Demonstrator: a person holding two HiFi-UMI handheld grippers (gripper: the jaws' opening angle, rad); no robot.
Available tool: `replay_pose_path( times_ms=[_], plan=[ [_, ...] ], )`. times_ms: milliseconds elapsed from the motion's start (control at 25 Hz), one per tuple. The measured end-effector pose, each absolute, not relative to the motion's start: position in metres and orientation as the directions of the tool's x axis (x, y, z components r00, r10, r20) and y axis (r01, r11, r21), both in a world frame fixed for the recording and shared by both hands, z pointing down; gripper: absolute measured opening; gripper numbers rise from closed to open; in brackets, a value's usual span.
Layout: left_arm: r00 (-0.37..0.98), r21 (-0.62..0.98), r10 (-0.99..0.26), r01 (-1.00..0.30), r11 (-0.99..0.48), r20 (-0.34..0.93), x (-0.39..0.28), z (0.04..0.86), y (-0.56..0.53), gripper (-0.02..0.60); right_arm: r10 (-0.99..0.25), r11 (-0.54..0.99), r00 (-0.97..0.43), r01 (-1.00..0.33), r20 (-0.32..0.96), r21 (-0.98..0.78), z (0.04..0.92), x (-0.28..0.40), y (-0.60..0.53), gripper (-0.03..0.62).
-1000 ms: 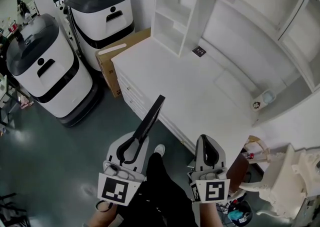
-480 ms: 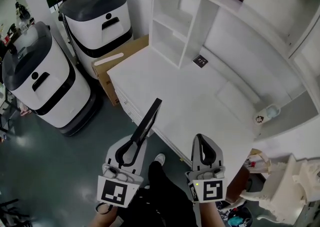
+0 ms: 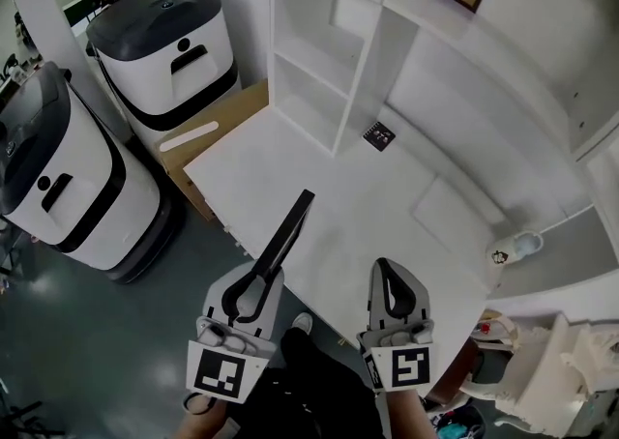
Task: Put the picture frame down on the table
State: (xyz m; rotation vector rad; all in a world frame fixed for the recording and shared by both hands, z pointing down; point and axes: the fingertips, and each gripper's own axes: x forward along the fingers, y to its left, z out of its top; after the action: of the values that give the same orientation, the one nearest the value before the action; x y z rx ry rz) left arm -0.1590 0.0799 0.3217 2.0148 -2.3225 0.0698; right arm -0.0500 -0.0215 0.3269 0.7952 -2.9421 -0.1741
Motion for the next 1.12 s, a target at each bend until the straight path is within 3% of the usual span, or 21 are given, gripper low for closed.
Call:
replay_pose_path(
  times_ms=[360,1120],
  plan=[
    [-0.063,0.000,-0.995,-0.998,0.063,0.077,-0.177,0.318,-0.005,0.066,-0.564,0.821,-0.824,-0.554,0.053,0.137,0.323,-0.058,-0.091,0.000],
    [0.176,-0.004,-0.979,-0.984,-0.177,0.099,-0.125,0.316,-0.084,0.066,-0.712,0.700,-0.701,-0.703,0.047,0.125,0.321,-0.006,-0.136,0.000]
  ],
)
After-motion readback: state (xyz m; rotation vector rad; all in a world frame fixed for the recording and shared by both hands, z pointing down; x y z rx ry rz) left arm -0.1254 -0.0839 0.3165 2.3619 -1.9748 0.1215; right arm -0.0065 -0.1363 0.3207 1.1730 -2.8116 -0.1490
